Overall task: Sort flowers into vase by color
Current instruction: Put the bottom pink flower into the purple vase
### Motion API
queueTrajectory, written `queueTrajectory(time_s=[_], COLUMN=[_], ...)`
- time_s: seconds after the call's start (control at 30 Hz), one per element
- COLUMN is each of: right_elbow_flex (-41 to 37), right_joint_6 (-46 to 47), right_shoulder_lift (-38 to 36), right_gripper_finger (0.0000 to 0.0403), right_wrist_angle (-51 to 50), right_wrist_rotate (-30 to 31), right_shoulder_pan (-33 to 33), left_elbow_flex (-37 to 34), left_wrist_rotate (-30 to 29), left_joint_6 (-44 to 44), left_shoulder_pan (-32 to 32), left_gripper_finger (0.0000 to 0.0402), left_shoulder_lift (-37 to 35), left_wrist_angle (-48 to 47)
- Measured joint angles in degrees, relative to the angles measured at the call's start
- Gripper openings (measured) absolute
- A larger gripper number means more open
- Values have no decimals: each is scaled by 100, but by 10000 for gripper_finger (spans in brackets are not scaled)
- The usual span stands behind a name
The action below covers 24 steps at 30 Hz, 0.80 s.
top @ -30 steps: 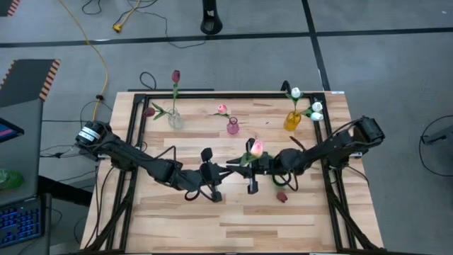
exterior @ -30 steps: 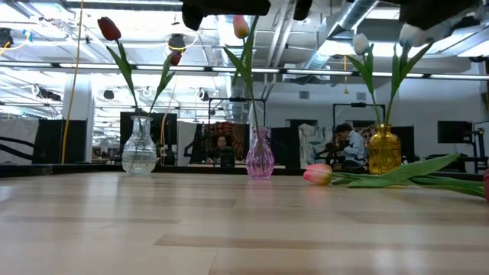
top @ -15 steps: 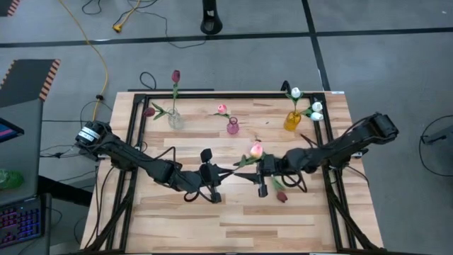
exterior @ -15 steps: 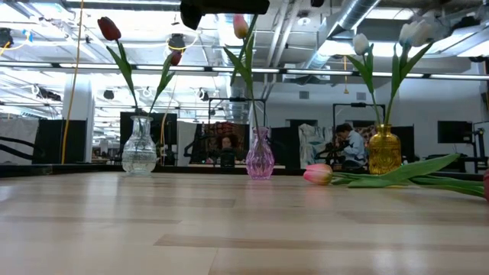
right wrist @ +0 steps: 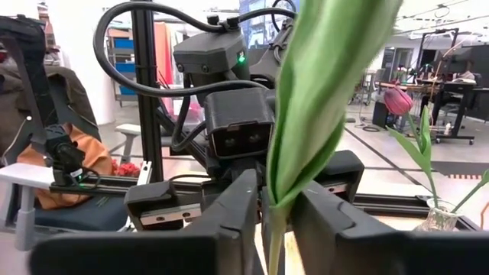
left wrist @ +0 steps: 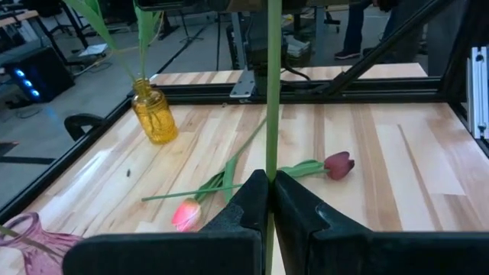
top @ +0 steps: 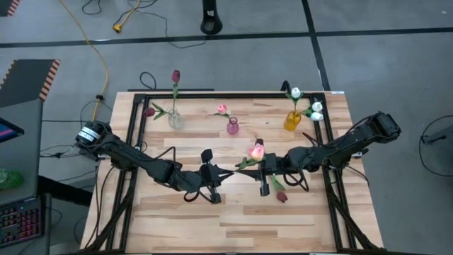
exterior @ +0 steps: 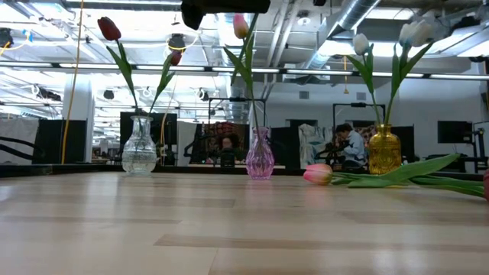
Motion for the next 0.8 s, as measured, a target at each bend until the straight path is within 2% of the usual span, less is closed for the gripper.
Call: queueTrajectory(time_s=[0.17, 0.37, 0.53, 0.7, 0.8], right_elbow_flex=[0, 0, 0, 0, 0], right_joint_6=[-3, -29, -42, -67, -68], right_shoulder_lift=[2, 4, 4, 9, 1], right_gripper_finger=[33, 33, 33, 33, 33], right_wrist_angle=[9, 15, 21, -8, -58], right_wrist_rotate=[52, 330, 442, 495, 497], right_shoulder_pan=[-2, -2, -82, -176, -259], left_elbow_flex=[0, 0, 0, 2, 2], left_wrist_rotate=[9, -11, -45, -28, 9], left_joint_6=[-15, -19, 90, 305, -147], left_shoulder_pan=[0, 2, 2, 0, -2], left_gripper_finger=[7, 27, 74, 115, 124], left_shoulder_lift=[0, 0, -126, -648, -1053], left_wrist_angle=[0, 0, -53, -852, -1581])
